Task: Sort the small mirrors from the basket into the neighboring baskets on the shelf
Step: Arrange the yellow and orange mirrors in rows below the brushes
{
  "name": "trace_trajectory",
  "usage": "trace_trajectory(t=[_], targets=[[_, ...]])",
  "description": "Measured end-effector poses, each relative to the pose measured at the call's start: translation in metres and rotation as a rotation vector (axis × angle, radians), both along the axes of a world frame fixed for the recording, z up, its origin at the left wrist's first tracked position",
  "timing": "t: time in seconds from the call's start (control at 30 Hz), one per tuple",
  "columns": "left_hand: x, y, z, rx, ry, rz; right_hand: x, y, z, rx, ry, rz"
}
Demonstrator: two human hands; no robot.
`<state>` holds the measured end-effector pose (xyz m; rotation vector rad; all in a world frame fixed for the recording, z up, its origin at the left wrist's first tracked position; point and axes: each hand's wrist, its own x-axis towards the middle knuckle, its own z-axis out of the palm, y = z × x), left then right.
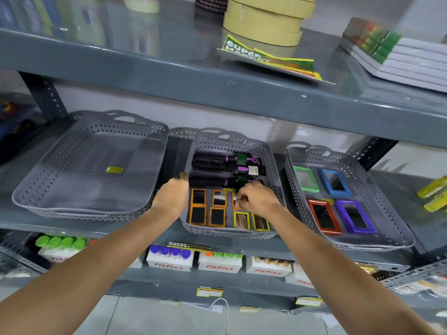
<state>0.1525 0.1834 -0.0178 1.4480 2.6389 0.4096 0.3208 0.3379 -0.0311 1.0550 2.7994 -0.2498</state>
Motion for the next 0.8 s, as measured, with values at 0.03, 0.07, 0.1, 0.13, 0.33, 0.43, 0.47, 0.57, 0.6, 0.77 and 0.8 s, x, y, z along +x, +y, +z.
trace_trajectory(t=[0.03, 0.07, 0.1, 0.13, 0.33, 0.43, 0.47, 0.57, 0.6, 0.77, 0.8], targets=[[0.0, 0.0, 0.0, -0.001, 0.001, 0.001, 0.0, 0.0, -0.001, 0.001, 0.01, -0.006], [0.001, 0.0, 0.0, -0.001, 0.001, 0.001, 0.0, 0.001, -0.002, 0.001, 0.014, -0.006], [0.001, 0.0, 0.001, -0.002, 0.0, 0.0, 0.0, 0.001, -0.001, 0.0, 0.016, -0.003], [0.001, -0.001, 0.001, -0.003, 0.001, -0.001, 0.001, 0.001, -0.001, -0.004, 0.017, 0.001], [-0.001, 0.0, -0.001, 0.005, -0.004, -0.006, 0.009, 0.001, 0.013, 0.009, 0.156, 0.016], [0.0, 0.001, -0.001, -0.014, -0.005, -0.006, 0.021, -0.003, 0.017, -0.024, 0.145, 0.073], [0.0, 0.0, -0.001, -0.017, -0.002, -0.006, 0.025, -0.006, 0.018, -0.05, 0.089, 0.104], [0.0, 0.001, -0.001, -0.018, 0.021, -0.007, 0.031, -0.015, 0.016, -0.074, -0.034, 0.165], [0.0, 0.001, -0.001, -0.017, 0.023, -0.006, 0.031, -0.017, 0.015, -0.078, -0.039, 0.174], [0.0, 0.001, -0.002, -0.011, 0.016, -0.007, 0.031, -0.018, 0.01, -0.119, -0.002, 0.188], [0.0, 0.001, -0.002, -0.01, 0.017, -0.008, 0.03, -0.018, 0.009, -0.114, 0.0, 0.192]])
